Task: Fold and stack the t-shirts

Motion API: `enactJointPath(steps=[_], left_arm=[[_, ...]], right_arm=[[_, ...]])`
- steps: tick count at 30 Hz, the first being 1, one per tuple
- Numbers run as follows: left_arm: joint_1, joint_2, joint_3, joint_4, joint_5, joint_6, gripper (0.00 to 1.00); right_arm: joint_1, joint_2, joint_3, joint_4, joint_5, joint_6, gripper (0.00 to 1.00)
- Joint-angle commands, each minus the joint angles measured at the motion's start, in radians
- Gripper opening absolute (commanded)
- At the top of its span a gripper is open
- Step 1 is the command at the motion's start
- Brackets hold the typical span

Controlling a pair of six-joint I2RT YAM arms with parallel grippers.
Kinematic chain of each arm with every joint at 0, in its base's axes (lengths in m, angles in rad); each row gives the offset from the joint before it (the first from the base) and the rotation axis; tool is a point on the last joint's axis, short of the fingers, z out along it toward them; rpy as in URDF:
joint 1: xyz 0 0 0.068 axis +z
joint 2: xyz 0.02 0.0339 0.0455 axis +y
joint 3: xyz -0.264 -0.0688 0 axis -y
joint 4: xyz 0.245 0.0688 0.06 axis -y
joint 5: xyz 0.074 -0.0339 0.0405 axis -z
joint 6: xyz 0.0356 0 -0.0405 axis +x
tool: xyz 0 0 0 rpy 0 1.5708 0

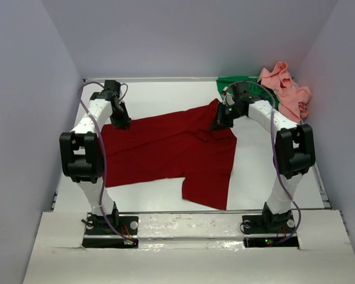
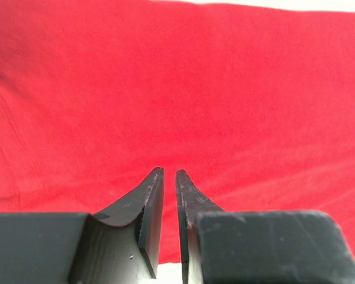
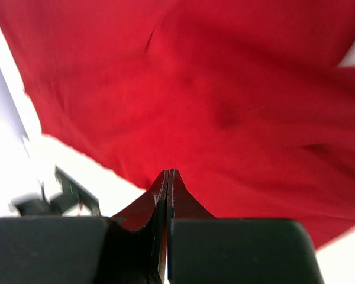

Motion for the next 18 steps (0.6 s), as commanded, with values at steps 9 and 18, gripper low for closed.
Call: enactJointPath(steps=[9, 18], left_arm=[[0.295, -0.025, -0.045, 0.128, 0.127, -0.011, 0.25], [0.433, -0.027, -0.11, 0.18, 0.165, -0.007, 0.25]], right_arm=[[0.218, 0.084, 0.023, 0.032, -0.173, -0.025, 0.0], [0.404, 0.248, 0.161, 0.025, -0.188, -0.011, 0.0]])
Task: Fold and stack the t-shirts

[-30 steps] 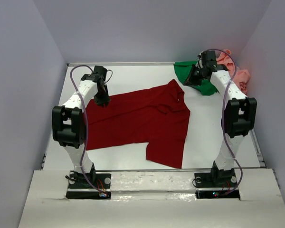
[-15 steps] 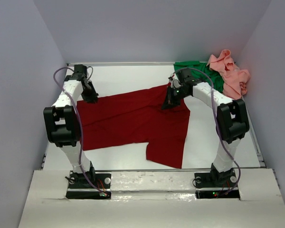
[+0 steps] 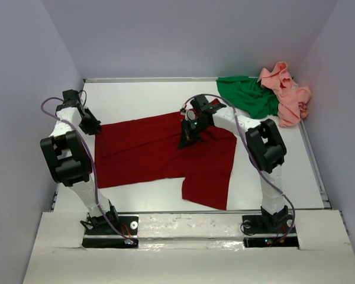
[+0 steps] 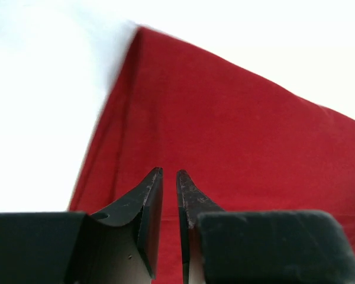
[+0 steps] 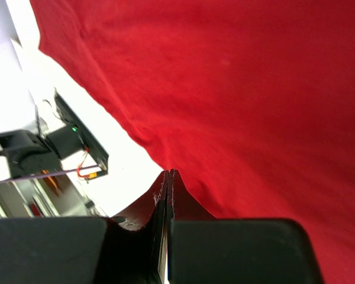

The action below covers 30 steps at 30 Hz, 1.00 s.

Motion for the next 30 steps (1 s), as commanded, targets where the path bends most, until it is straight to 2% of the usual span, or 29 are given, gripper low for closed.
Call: enactJointPath(steps=[1, 14, 16, 20, 22, 30], left_arm=[[0.061, -0.032, -0.012, 0.025, 0.031, 0.009, 0.25], [0.12, -0.028, 0.009, 0.031, 0.063, 0.02, 0.26], [0.127, -0.022, 0.005, 0.04, 0.077, 0.02, 0.26], [0.132, -0.014, -0.012, 0.063, 0.103, 0.017, 0.26], [0.132, -0.012, -0.022, 0.069, 0.103, 0.017, 0.26], [0.132, -0.009, -0.023, 0.069, 0.112, 0.023, 0.26]], right_arm=[[0.098, 0.052, 0.091, 0.017, -0.022, 0.0, 0.0], [0.28, 0.202, 0.382, -0.025, 0.045, -0.152, 0.0], [0.3, 0.21, 0.384, -0.002, 0.072, -0.201, 0.0], [0.335, 0.205, 0.303, 0.174, 0.114, -0.229, 0.0], [0.346, 0.231, 0.31, 0.195, 0.15, -0.239, 0.0], [0.355, 0.408, 0.544, 0.214, 0.17, -0.21, 0.0]])
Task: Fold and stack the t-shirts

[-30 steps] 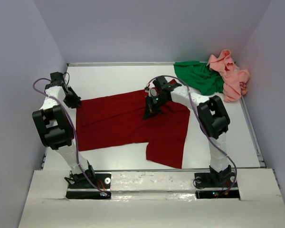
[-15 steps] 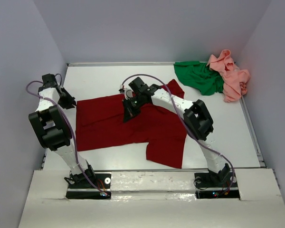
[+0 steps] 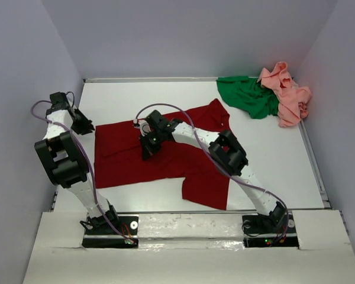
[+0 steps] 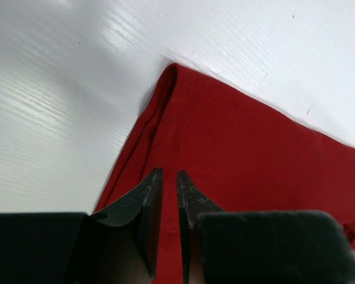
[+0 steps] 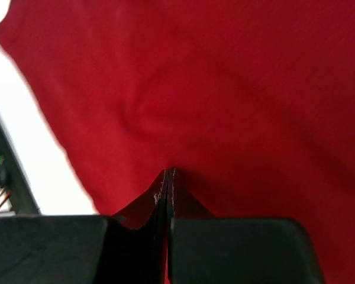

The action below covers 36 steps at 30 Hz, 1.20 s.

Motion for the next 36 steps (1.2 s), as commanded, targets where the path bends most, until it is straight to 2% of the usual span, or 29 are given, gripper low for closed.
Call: enactJointPath(steps=[1, 6, 17, 24, 29, 33, 36], left_arm=[[0.004, -0.008, -0.007, 0.006, 0.036, 0.013, 0.26], [0.006, -0.008, -0.01, 0.006, 0.059, 0.007, 0.26], [-0.008, -0.05, -0.07, -0.022, 0.043, 0.028, 0.26], [-0.066, -0.071, -0.112, -0.039, -0.109, 0.048, 0.26], [-0.115, -0.05, -0.105, -0.034, -0.167, 0.054, 0.29], [-0.219, -0.028, -0.071, -0.033, -0.296, 0.054, 0.3], [-0.256, -0.01, -0.03, -0.04, -0.359, 0.054, 0.3]], right_arm=[[0.0, 0.051, 0.154, 0.075, 0.041, -0.005, 0.0], [0.009, 0.112, 0.211, 0.107, 0.04, 0.018, 0.0], [0.009, 0.111, 0.119, 0.126, 0.068, 0.018, 0.0], [0.009, 0.108, 0.073, 0.127, 0.071, 0.014, 0.0], [0.009, 0.103, 0.049, 0.131, 0.069, 0.014, 0.0], [0.009, 0.096, 0.029, 0.137, 0.068, 0.015, 0.0], [0.009, 0.093, 0.026, 0.138, 0.068, 0.017, 0.0]])
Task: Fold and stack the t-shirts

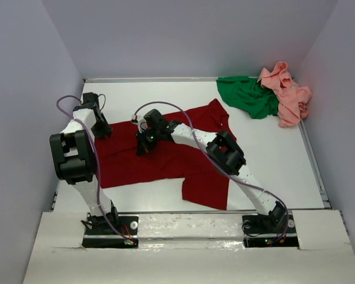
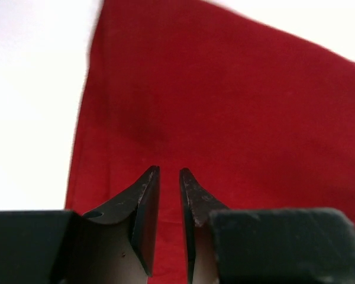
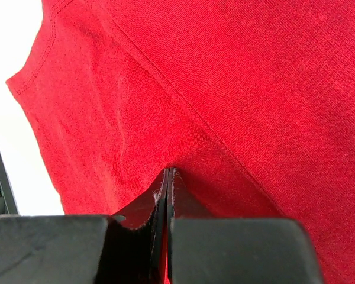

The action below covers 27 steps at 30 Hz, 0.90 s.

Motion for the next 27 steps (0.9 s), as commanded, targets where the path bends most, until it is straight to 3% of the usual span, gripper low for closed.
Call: enactJointPath(steps=[1, 14, 27], left_arm=[[-0.055, -0.002, 0.072, -0.011, -0.128, 0.016, 0.3], [-0.078, 0.099, 0.152, -0.066, -0.217, 0.046, 0.34], [-0.081, 0.138, 0.122, -0.04, -0.199, 0.036, 0.35]], right_arm=[[0.012, -0.007, -0.039, -0.043, 0.027, -0.013, 0.0], [0.012, -0.011, -0.045, -0.042, 0.026, -0.014, 0.0], [0.012, -0.022, -0.067, -0.04, 0.03, -0.021, 0.0]])
